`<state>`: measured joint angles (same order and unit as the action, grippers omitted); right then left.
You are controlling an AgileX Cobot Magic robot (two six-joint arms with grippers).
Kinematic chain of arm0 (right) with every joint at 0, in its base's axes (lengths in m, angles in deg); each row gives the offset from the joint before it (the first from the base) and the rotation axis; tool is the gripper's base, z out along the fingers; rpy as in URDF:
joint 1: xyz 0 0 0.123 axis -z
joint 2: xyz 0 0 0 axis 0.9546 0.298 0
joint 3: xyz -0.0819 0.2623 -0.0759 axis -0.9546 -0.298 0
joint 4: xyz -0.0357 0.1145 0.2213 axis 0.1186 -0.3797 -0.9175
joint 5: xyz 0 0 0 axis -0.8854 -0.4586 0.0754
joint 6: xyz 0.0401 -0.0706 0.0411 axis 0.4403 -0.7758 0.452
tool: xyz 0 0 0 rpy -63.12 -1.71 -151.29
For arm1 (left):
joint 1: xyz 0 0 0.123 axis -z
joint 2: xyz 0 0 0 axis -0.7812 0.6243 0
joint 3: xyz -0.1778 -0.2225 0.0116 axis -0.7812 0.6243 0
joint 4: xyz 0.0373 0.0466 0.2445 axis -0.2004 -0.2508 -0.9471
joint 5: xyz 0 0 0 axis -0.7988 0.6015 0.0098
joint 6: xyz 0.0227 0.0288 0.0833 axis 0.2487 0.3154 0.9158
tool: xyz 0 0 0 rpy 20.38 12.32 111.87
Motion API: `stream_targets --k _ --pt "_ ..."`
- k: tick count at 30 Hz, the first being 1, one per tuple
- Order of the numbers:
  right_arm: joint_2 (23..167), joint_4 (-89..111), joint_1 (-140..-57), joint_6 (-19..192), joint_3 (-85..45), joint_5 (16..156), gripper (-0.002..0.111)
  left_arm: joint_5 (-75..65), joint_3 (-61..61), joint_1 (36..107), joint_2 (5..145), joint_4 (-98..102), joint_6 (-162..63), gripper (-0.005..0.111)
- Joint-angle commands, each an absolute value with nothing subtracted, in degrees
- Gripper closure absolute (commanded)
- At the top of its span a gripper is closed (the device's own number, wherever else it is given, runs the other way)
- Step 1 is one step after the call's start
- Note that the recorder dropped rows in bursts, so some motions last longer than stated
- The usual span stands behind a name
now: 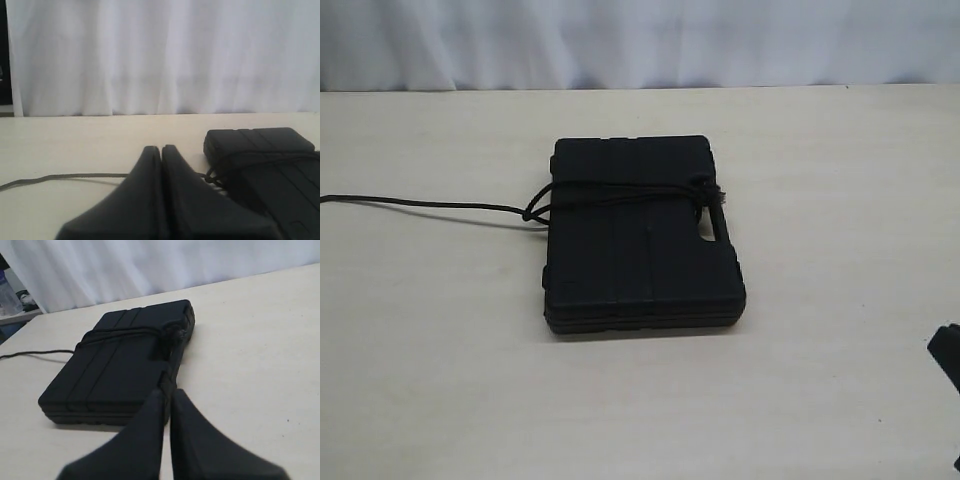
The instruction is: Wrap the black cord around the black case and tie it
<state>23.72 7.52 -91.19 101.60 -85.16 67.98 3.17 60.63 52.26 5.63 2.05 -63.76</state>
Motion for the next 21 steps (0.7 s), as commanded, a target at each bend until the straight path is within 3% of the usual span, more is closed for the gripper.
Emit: stream_targets --k 1,7,21 --pt "23.2 8.8 -85.5 101.9 -85.2 69.3 0.104 2.9 60.8 52.0 5.5 6.0 -63.8 0.107" --pt "23.2 10.9 -75.2 101.9 -85.2 69.3 0.104 2.9 60.8 52.0 5.5 6.0 -63.8 0.107" --pt "23.2 10.3 -74.8 101.9 -85.2 69.5 0.104 2.9 60.8 52.2 5.5 5.4 -63.8 0.107"
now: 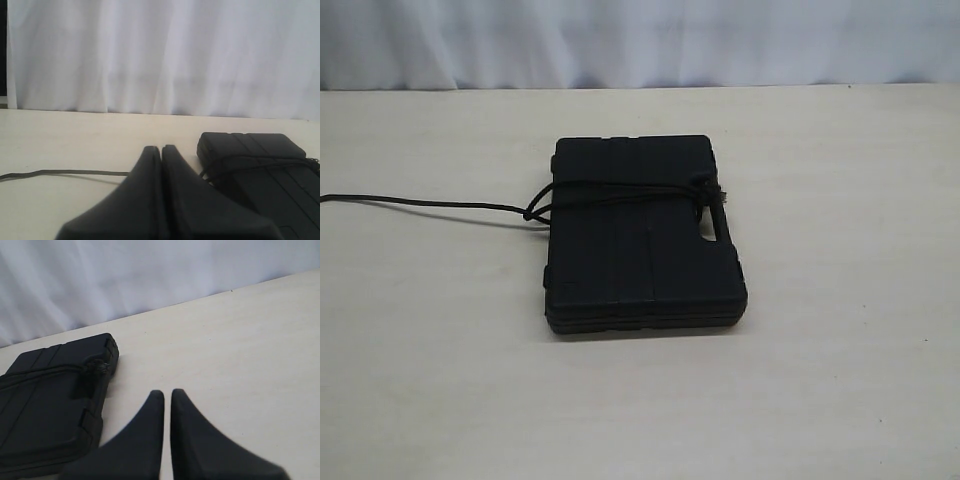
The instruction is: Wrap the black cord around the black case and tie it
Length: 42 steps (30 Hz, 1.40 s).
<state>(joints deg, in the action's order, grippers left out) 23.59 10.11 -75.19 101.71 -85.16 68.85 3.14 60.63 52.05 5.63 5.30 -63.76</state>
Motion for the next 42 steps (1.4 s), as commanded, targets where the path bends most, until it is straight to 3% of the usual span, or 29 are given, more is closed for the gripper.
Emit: stream_targets --k 1,11,42 --pt "23.2 10.3 -74.8 101.9 -85.2 69.5 0.104 2.9 60.8 52.2 5.5 5.4 -63.8 0.107" --pt "23.2 14.4 -74.8 101.9 -85.2 69.5 0.104 13.7 60.8 52.2 5.5 1.3 -63.8 0.107" --pt "23.2 17.7 -74.8 101.9 -85.2 69.5 0.104 13.4 60.8 52.2 5.5 0.9 -63.8 0.107"
